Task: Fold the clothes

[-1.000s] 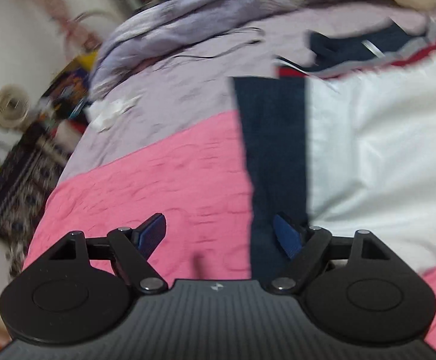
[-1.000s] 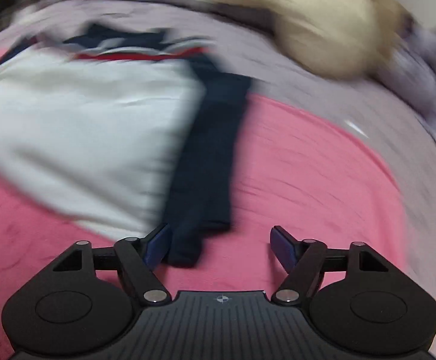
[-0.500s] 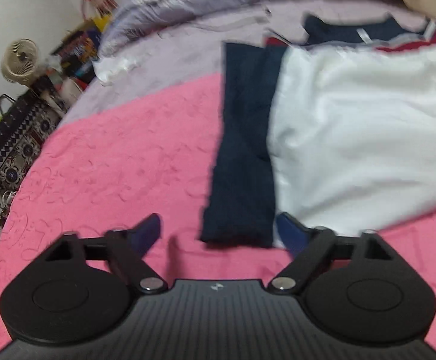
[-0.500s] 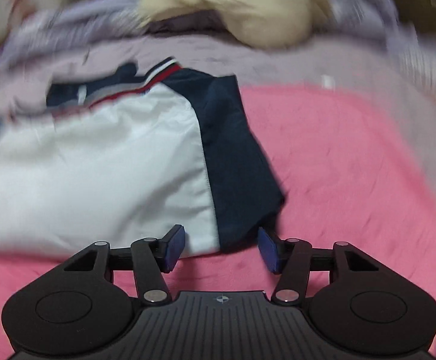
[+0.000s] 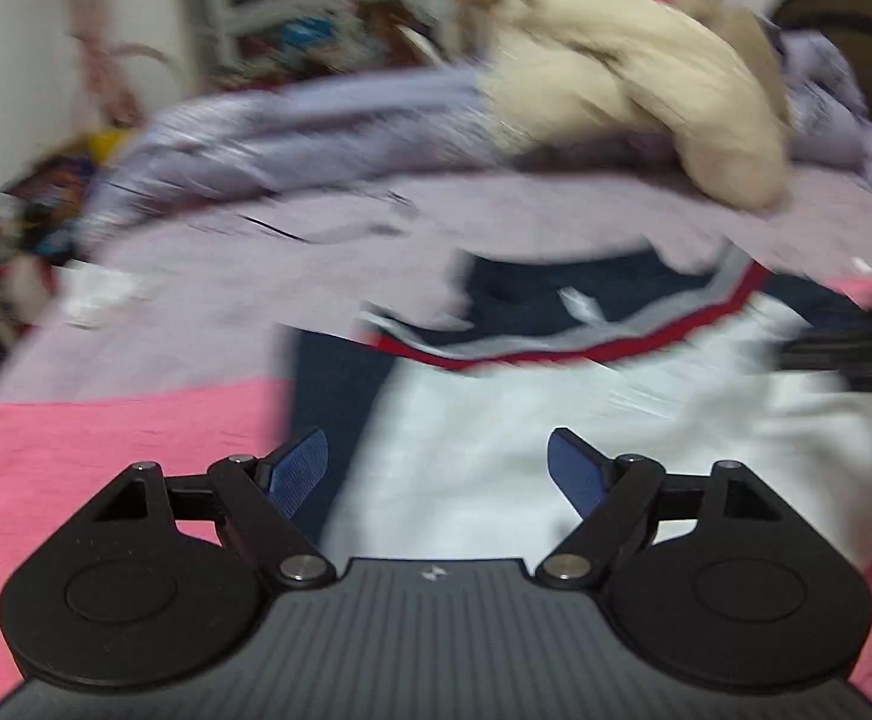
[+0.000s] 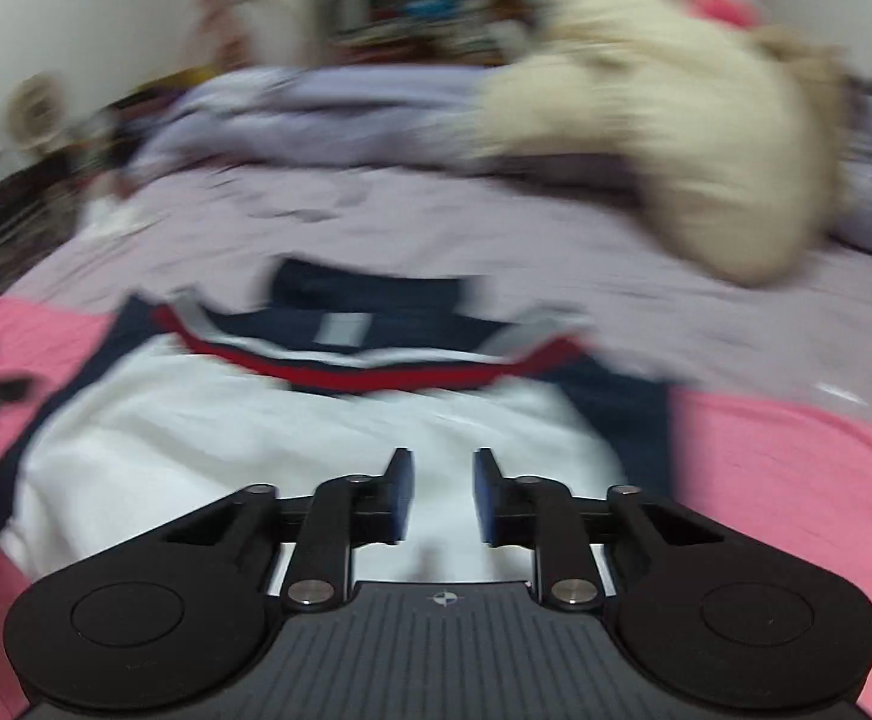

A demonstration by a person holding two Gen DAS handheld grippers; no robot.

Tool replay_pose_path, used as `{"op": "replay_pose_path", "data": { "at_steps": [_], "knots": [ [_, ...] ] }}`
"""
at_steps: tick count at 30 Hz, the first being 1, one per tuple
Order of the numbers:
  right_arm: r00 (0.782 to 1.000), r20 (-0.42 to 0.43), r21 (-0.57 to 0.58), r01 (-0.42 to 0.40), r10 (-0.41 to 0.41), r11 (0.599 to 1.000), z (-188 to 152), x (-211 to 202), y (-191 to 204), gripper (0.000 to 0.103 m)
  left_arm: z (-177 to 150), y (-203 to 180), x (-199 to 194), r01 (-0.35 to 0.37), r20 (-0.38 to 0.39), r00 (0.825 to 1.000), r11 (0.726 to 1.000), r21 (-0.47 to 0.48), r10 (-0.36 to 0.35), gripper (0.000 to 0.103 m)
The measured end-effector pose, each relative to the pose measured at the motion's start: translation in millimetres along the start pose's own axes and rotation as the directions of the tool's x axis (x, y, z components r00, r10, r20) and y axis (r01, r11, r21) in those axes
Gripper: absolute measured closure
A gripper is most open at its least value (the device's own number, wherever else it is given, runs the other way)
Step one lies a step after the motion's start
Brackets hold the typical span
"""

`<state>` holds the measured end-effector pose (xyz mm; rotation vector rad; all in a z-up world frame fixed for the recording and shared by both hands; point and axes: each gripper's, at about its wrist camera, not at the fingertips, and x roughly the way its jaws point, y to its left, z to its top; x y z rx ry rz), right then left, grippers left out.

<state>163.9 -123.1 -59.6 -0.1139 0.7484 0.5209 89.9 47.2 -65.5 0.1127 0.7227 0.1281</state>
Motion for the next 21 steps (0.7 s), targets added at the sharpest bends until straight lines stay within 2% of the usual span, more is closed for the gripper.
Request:
{"op": "replay_pose_path", "data": {
  "at_steps": [2, 4, 5, 8, 10, 12, 14, 16, 19, 21],
  "knots": [
    [0.998, -0.055, -0.083, -0.038, 0.034, 0.996, 10.8, 42.6, 25.7, 0.082, -11.4, -13.3, 22.9, -0.005, -0.061, 0.998, 1.0, 0.031, 0.007, 0.019],
    [0.996, -0.086, -0.135, -0.026, 0.015, 0.99, 17.5, 81.6, 39.1, 0.083, -27.9, -13.3, 36.9, -0.018, -0.089, 0.996, 0.999, 0.029, 0.021, 0.018],
    [0.996, -0.088, -0.134, -0.013, 0.002, 0.991, 20.4, 99.0, 38.8, 0.085, -34.9, -9.9, 36.4, -0.008, -0.069, 0.998, 1.0, 0.021, 0.01, 0.018],
    [0.997, -0.054, -0.001, -0.057, 0.057, 0.998, 37.2, 122.3, 19.5, 0.086, -38.1, -5.8, 34.3, -0.01, -0.055, 0.998, 0.998, 0.058, 0.014, 0.017],
    [0.997, -0.038, 0.044, -0.07, 0.071, 0.997, 44.1, 125.0, 13.9, 0.087, -33.0, -1.1, 32.5, -0.022, -0.063, 0.998, 0.998, 0.059, 0.025, 0.016],
    [0.998, -0.008, 0.057, -0.067, 0.067, 0.996, 45.2, 116.6, 12.8, 0.086, -23.8, 8.9, 28.3, -0.058, -0.037, 0.998, 0.998, 0.031, 0.059, 0.017],
    [0.997, 0.048, 0.052, -0.056, 0.054, 0.997, 41.7, 97.8, 14.1, 0.076, -13.4, 20.4, 23.5, -0.1, -0.002, 0.995, 0.995, -0.007, 0.1, 0.018],
    [0.995, 0.095, 0.017, -0.036, 0.035, 0.999, 32.7, 81.1, 18.6, 0.051, -1.2, 25.4, 30.4, -0.108, 0.025, 0.994, 0.994, -0.02, 0.108, 0.018],
    [0.996, 0.087, -0.085, 0.01, -0.003, 0.996, 9.6, 70.5, 23.2, 0.048, 9.7, 23.9, 57.9, -0.146, 0.031, 0.989, 0.988, 0.045, 0.145, 0.017],
    [0.996, 0.073, -0.145, 0.066, -0.056, 0.987, -8.9, 66.3, 17.7, 0.05, 8.8, 30.2, 80.1, -0.19, -0.002, 0.982, 0.979, 0.071, 0.19, 0.016]
  ]
}}
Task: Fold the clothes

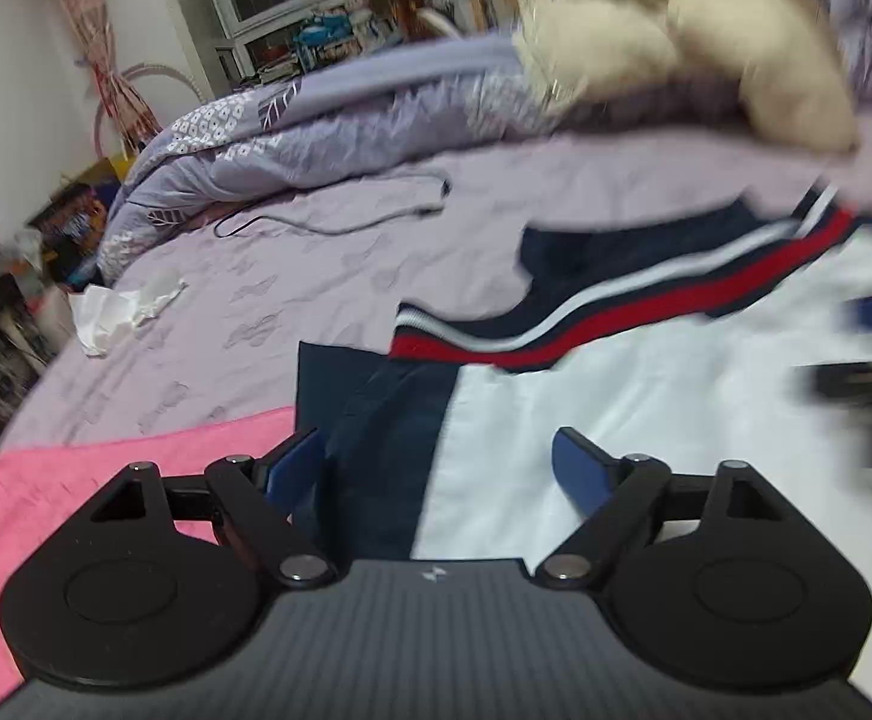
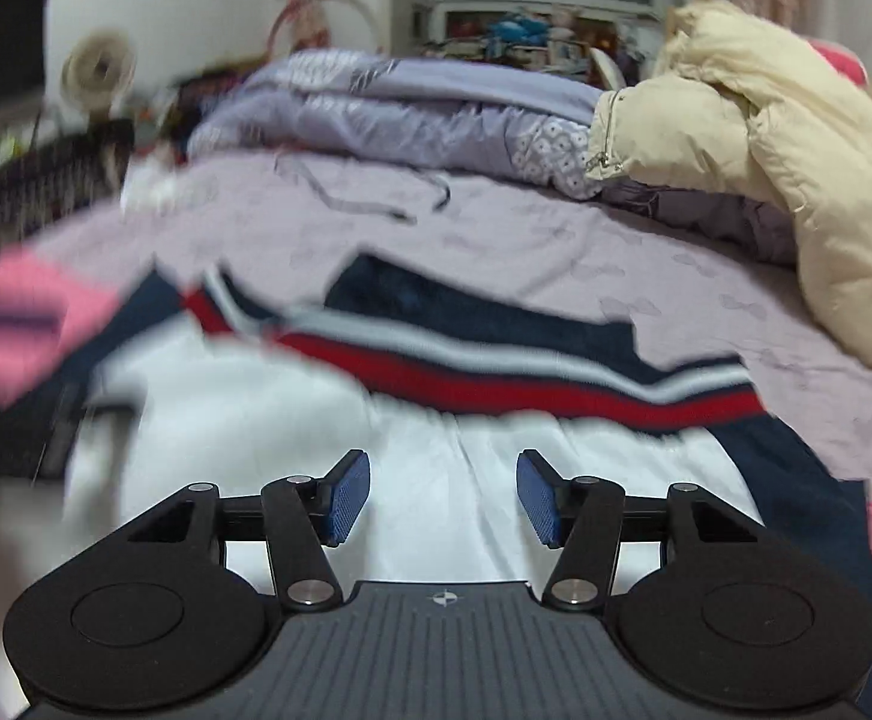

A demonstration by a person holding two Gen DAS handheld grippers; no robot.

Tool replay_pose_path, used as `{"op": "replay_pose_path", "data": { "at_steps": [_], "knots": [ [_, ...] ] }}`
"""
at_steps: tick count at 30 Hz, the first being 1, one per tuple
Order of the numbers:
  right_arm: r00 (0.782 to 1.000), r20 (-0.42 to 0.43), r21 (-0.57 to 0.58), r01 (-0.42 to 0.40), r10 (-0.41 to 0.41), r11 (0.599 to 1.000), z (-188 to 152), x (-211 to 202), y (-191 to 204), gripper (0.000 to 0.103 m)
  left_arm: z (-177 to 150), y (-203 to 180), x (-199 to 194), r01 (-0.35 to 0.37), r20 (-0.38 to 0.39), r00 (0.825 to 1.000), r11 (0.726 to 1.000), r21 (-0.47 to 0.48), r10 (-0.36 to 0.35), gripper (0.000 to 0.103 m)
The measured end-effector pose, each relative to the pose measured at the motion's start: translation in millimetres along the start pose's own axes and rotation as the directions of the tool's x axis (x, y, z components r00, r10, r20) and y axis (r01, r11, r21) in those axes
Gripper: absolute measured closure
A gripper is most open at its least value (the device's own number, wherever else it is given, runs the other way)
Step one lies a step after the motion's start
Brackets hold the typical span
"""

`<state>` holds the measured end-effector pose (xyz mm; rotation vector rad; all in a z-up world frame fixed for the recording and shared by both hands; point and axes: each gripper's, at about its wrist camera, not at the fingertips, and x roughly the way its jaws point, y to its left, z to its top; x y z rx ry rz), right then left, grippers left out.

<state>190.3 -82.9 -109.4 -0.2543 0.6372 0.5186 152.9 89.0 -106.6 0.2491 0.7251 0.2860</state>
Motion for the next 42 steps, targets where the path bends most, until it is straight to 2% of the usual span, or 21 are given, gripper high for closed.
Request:
{"op": "replay_pose_path", "data": {
  "at_steps": [3, 4, 6, 7, 9, 11, 13, 16, 18, 20, 22, 25, 26, 28, 30, 31, 33, 35, 37, 40, 42],
  "knots": [
    [0.992, -0.03, 0.0, 0.125, -0.125, 0.992, -32.8, -12.1, -33.8, 0.05, -2.7, 24.0, 23.9, -0.048, -0.066, 0.997, 0.996, -0.081, 0.043, 0.013],
    [0.983, -0.035, 0.007, 0.179, -0.179, 0.984, -42.4, -18.9, -47.9, 0.05, -2.0, 33.1, 27.0, -0.044, -0.081, 0.996, 0.992, -0.119, 0.034, 0.012],
    [0.974, -0.037, 0.001, 0.224, -0.224, 0.974, -52.7, -35.6, -68.6, 0.053, 1.2, 42.1, 26.3, -0.026, -0.086, 0.996, 0.989, -0.143, 0.014, 0.011],
    [0.97, -0.039, 0.0, 0.241, -0.24, 0.971, -53.1, -43.3, -74.5, 0.047, 3.6, 40.8, 23.1, -0.041, -0.083, 0.996, 0.991, -0.125, 0.03, 0.012],
    [0.961, -0.029, 0.004, 0.274, -0.274, 0.962, -47.6, -56.4, -77.4, 0.046, 9.6, 32.9, 10.1, -0.088, -0.058, 0.995, 0.992, -0.087, 0.083, 0.015],
    [0.95, 0.013, 0.016, 0.311, -0.311, 0.95, -37.2, -67.6, -69.8, 0.045, 14.3, 23.0, -11.6, -0.055, 0.003, 0.998, 0.993, -0.102, 0.056, 0.017],
    [0.97, 0.078, 0.02, 0.229, -0.23, 0.973, -25.3, -74.9, -50.3, 0.044, 14.6, 10.9, -31.7, 0.041, 0.057, 0.998, 0.994, -0.106, -0.035, 0.016],
    [0.993, 0.116, -0.098, 0.023, -0.011, 0.995, -17.7, -75.7, -0.4, 0.041, -0.1, -11.2, -48.5, 0.175, 0.034, 0.984, 0.984, -0.041, -0.174, 0.015],
    [0.989, 0.088, -0.199, -0.103, 0.123, 0.975, -23.9, -74.2, 27.9, 0.04, -17.5, -17.5, -50.7, 0.214, -0.023, 0.977, 0.977, 0.007, -0.214, 0.014],
    [0.986, 0.023, -0.253, -0.154, 0.165, 0.955, -38.0, -72.0, 37.9, 0.039, -34.8, -6.0, -52.6, 0.24, -0.04, 0.97, 0.97, 0.025, -0.239, 0.014],
    [0.987, -0.034, -0.222, -0.161, 0.157, 0.962, -54.4, -73.7, 19.6, 0.036, -48.7, 8.0, -54.6, 0.269, -0.058, 0.962, 0.963, 0.036, -0.266, 0.011],
    [0.991, -0.117, -0.175, -0.089, 0.069, 0.981, -69.6, -86.8, -33.7, 0.033, -52.5, 34.8, -57.0, 0.325, -0.095, 0.942, 0.945, 0.026, -0.321, 0.008],
    [0.989, -0.145, -0.161, -0.061, 0.038, 0.985, -74.3, -91.5, -52.1, 0.033, -52.0, 41.4, -56.7, 0.306, -0.111, 0.947, 0.951, 0.04, -0.3, 0.008],
    [0.979, -0.202, -0.162, 0.005, -0.038, 0.987, -80.9, -101.3, -85.2, 0.033, -51.0, 54.6, -53.3, 0.214, -0.152, 0.967, 0.975, 0.055, -0.204, 0.008],
    [0.969, -0.224, -0.148, 0.071, -0.103, 0.986, -75.9, -111.9, -104.4, 0.032, -47.8, 74.8, -51.1, 0.132, -0.183, 0.975, 0.991, 0.017, -0.127, 0.012],
    [0.964, -0.233, -0.136, 0.102, -0.132, 0.985, -72.8, -117.1, -113.4, 0.032, -45.4, 81.6, -52.3, 0.096, -0.181, 0.979, 0.995, 0.016, -0.091, 0.014],
    [0.95, -0.251, -0.112, 0.164, -0.188, 0.98, -66.5, -127.7, -131.3, 0.032, -36.7, 86.7, -57.8, 0.072, -0.135, 0.989, 0.997, 0.034, -0.067, 0.015],
    [0.967, -0.203, -0.106, 0.136, -0.155, 0.985, -45.3, -126.6, -125.7, 0.032, -21.9, 78.7, -60.9, 0.119, -0.077, 0.99, 0.992, 0.048, -0.115, 0.015],
    [0.989, -0.133, -0.105, 0.046, -0.06, 0.993, -21.3, -114.5, -105.7, 0.032, -5.2, 58.1, -59.7, 0.207, -0.027, 0.978, 0.975, 0.08, -0.206, 0.015],
    [0.992, -0.07, -0.155, -0.113, 0.103, 0.982, 11.2, -79.1, -63.3, 0.029, 10.2, 13.8, -48.8, 0.34, -0.036, 0.94, 0.925, 0.171, -0.339, 0.015],
    [0.989, -0.049, -0.202, -0.146, 0.139, 0.969, 25.7, -49.4, -35.4, 0.029, 15.4, -16.4, -39.3, 0.406, -0.068, 0.913, 0.883, 0.235, -0.402, 0.014]
  ]
}}
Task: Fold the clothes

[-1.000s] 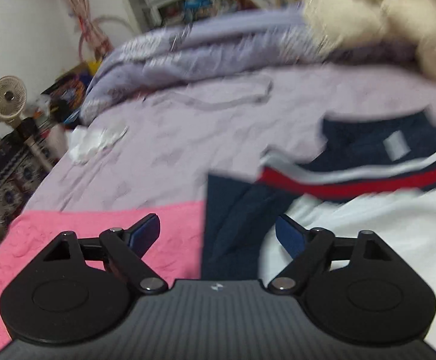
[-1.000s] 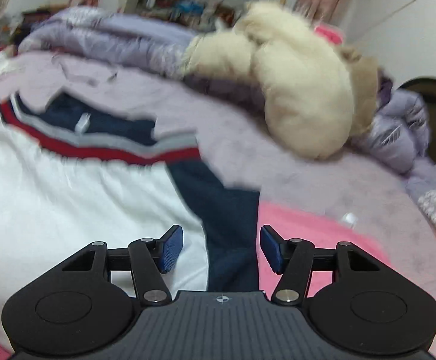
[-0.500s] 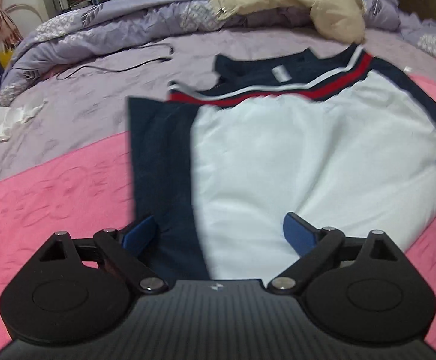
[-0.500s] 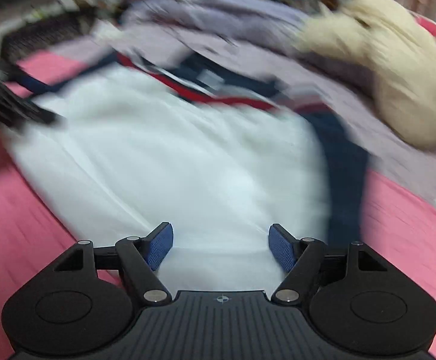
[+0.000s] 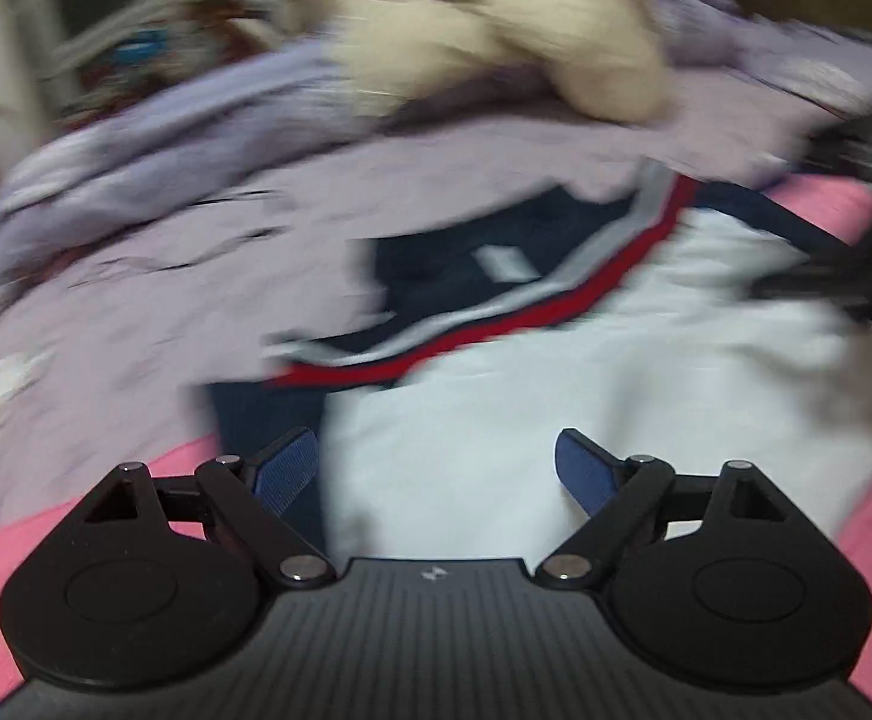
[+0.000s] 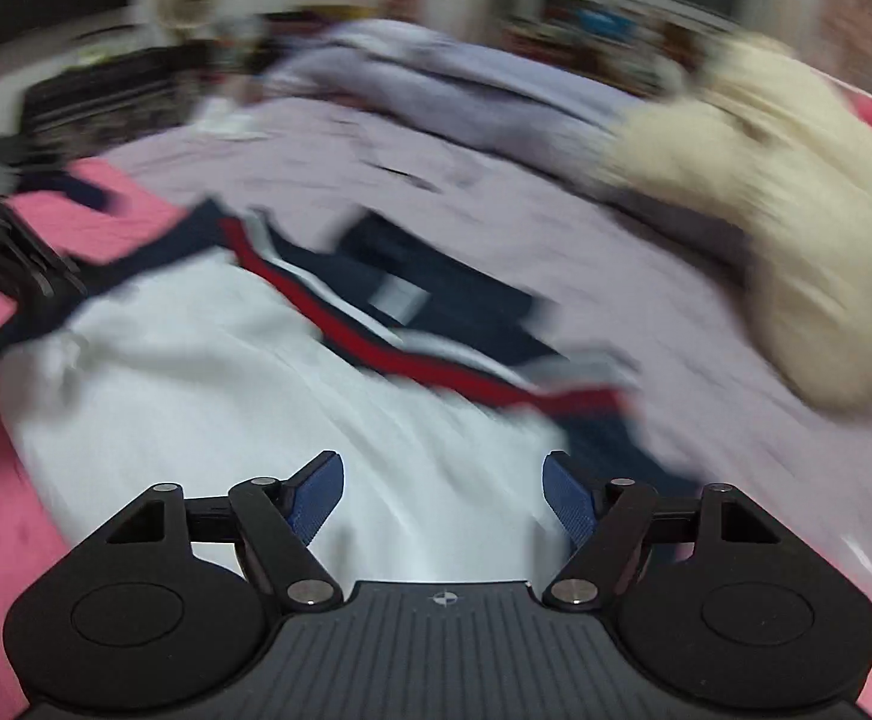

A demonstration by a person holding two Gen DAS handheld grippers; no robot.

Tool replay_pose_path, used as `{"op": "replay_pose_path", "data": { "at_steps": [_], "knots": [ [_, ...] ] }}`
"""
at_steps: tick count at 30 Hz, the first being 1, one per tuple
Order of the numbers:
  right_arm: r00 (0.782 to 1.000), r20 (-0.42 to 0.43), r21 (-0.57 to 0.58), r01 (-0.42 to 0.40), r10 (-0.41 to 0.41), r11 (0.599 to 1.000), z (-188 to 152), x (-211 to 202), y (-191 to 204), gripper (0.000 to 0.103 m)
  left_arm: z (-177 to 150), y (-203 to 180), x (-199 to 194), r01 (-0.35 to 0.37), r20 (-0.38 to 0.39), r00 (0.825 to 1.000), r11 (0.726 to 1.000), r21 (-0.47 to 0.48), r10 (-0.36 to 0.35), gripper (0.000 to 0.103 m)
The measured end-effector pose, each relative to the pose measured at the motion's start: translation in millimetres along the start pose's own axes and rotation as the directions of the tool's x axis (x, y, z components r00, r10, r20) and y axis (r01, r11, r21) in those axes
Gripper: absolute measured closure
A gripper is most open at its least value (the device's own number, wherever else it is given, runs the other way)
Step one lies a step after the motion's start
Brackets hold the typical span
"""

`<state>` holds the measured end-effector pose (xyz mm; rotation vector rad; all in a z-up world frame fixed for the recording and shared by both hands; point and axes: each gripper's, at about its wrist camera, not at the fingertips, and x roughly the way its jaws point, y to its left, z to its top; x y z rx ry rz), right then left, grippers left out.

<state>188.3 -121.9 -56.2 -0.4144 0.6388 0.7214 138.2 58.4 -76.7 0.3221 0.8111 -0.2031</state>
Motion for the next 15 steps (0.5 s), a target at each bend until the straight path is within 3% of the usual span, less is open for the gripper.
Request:
{"op": "replay_pose_path", "data": {
  "at_steps": [3, 5, 7, 9, 11, 14, 15],
  "knots": [
    [0.994, -0.039, 0.046, 0.103, -0.101, 0.994, 11.3, 48.0, -0.6, 0.023, -9.2, -20.7, 26.1, -0.018, -0.085, 0.996, 0.998, 0.057, 0.023, 0.014],
    [0.965, -0.143, 0.093, 0.236, -0.222, 0.967, 2.3, 73.7, -19.1, 0.024, -14.0, -16.4, 20.1, -0.034, -0.075, 0.997, 0.999, 0.016, 0.035, 0.014],
    [0.951, -0.151, 0.155, 0.291, -0.269, 0.944, -1.2, 66.8, -28.9, 0.025, -13.4, -5.0, 9.0, -0.064, -0.06, 0.996, 0.997, -0.05, 0.061, 0.014],
    [0.961, -0.039, 0.155, 0.278, -0.275, 0.948, -2.4, 33.8, -8.6, 0.026, -7.3, 5.9, -0.4, -0.109, -0.025, 0.994, 0.989, -0.1, 0.107, 0.015],
    [0.97, 0.081, 0.097, 0.22, -0.228, 0.971, -9.1, -3.1, 25.5, 0.022, 6.2, 7.7, -6.2, -0.125, 0.013, 0.992, 0.986, -0.108, 0.127, 0.015],
    [0.975, 0.063, 0.03, 0.21, -0.212, 0.977, -32.1, -23.7, 76.2, 0.016, 24.8, -6.2, -1.1, -0.049, 0.044, 0.998, 0.995, -0.082, 0.053, 0.015],
    [0.978, 0.014, 0.039, 0.207, -0.208, 0.978, -42.5, -21.8, 86.5, 0.016, 27.0, -14.8, 4.7, -0.029, 0.038, 0.999, 0.998, -0.057, 0.031, 0.015]
  ]
}}
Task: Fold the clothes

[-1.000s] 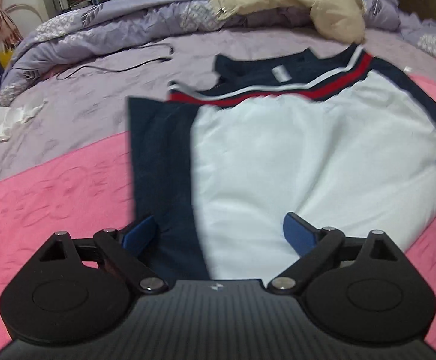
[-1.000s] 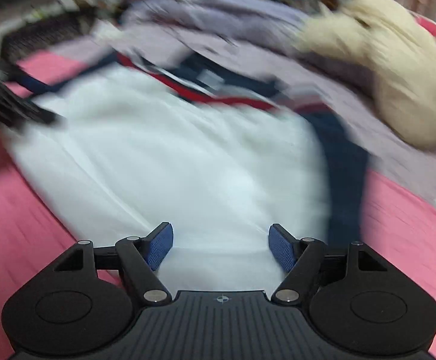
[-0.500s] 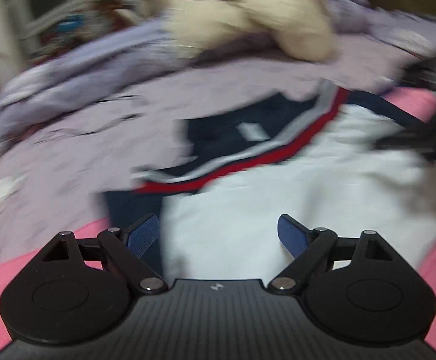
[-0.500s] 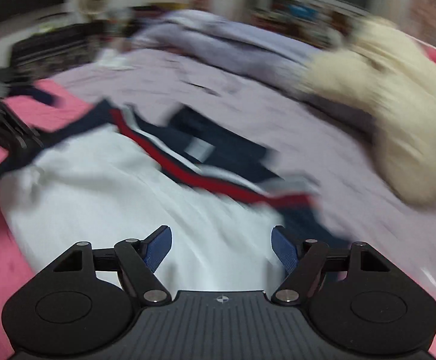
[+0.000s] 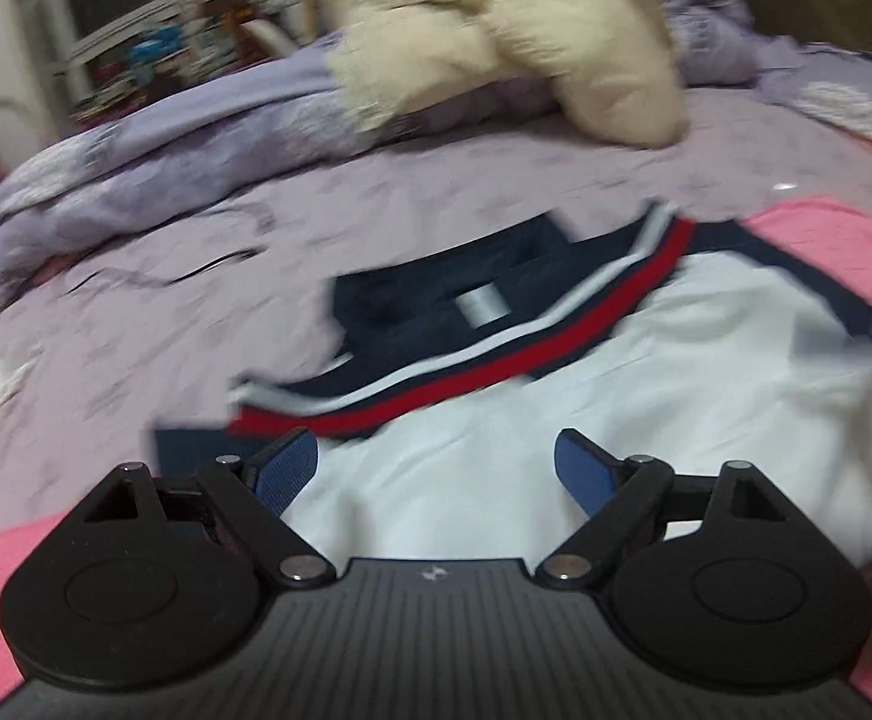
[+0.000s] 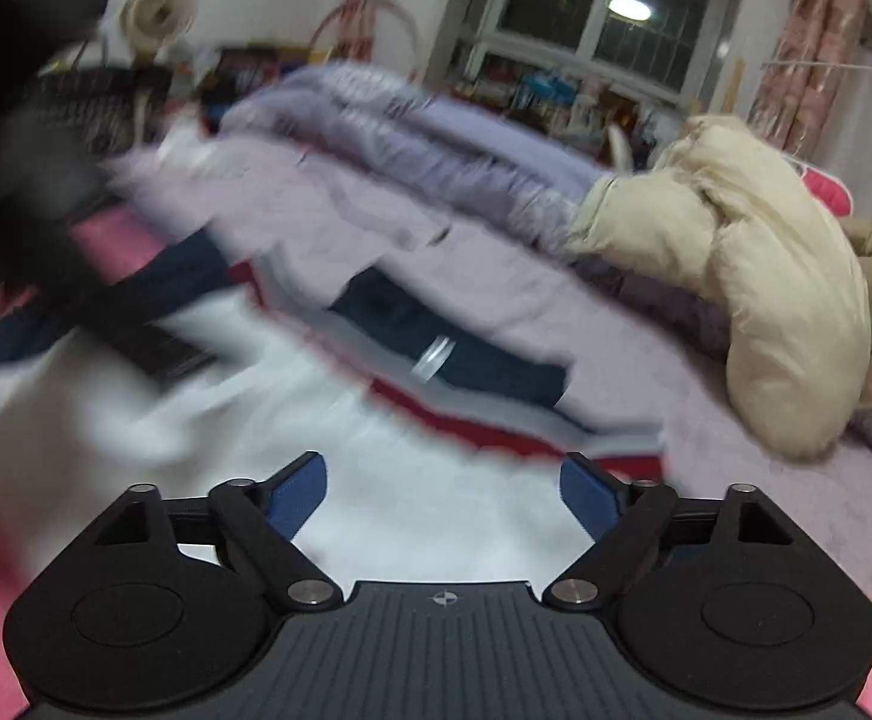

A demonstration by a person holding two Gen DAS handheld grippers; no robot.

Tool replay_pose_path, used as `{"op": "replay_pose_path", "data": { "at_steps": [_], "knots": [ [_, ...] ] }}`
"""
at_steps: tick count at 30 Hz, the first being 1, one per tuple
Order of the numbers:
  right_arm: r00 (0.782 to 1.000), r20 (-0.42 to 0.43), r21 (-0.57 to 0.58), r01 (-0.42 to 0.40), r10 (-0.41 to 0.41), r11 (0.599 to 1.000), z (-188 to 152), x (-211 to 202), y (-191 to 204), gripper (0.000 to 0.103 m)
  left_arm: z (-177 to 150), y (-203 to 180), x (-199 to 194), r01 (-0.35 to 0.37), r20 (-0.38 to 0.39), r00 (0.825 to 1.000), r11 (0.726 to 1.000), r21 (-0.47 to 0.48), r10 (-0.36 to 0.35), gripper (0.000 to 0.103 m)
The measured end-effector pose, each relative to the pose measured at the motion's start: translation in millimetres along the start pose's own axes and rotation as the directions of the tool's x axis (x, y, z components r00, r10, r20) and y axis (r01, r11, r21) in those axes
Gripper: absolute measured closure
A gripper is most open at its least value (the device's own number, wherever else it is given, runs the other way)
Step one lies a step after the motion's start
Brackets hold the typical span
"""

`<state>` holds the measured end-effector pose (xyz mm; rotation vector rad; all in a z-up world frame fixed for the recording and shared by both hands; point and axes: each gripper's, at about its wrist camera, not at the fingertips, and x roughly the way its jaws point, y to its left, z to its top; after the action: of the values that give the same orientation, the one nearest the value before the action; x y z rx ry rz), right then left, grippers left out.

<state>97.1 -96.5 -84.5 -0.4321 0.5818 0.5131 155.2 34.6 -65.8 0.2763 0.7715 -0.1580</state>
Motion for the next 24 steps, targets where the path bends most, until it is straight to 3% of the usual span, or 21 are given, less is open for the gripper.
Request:
{"op": "replay_pose_path", "data": {
  "at_steps": [2, 5, 7, 11, 13, 17, 23, 24],
  "knots": [
    [0.996, -0.085, 0.056, 0.006, -0.001, 0.998, -20.7, 3.4, 12.1, 0.016, 1.2, -17.6, 13.2, 0.028, -0.022, 0.999, 0.998, 0.049, -0.027, 0.014],
    [0.997, -0.071, 0.143, 0.043, -0.033, 0.989, -39.6, -1.2, 20.0, 0.016, -3.5, -39.4, 40.9, -0.002, -0.067, 0.998, 0.993, 0.117, 0.01, 0.014],
    [0.998, -0.049, 0.146, 0.045, -0.038, 0.988, -43.4, 2.1, 22.4, 0.015, -3.5, -41.2, 58.2, -0.059, -0.05, 0.997, 0.99, 0.125, 0.066, 0.013],
    [0.998, -0.056, 0.225, 0.003, 0.01, 0.974, -44.6, 10.8, 5.4, 0.007, 17.9, -25.2, 85.9, -0.15, -0.056, 0.987, 0.988, 0.035, 0.152, 0.012],
    [0.998, -0.058, 0.238, -0.017, 0.031, 0.971, -45.3, 14.6, -0.1, 0.005, 29.3, -16.1, 102.3, -0.151, -0.069, 0.986, 0.988, -0.015, 0.149, 0.002],
    [0.997, -0.06, 0.256, -0.029, 0.046, 0.966, -48.2, 14.6, -0.2, 0.003, 42.9, -2.4, 122.2, -0.203, -0.064, 0.978, 0.976, -0.074, 0.199, 0.002],
    [0.997, -0.06, 0.271, -0.036, 0.054, 0.962, -49.1, 14.8, -3.3, 0.001, 62.8, 12.8, 147.6, -0.259, -0.147, 0.96, 0.953, -0.158, 0.237, 0.0],
    [0.997, -0.06, 0.273, -0.038, 0.056, 0.961, -48.3, 16.4, -4.9, 0.001, 65.9, 11.9, 145.8, -0.267, -0.163, 0.957, 0.95, -0.162, 0.241, 0.004]
  ]
}}
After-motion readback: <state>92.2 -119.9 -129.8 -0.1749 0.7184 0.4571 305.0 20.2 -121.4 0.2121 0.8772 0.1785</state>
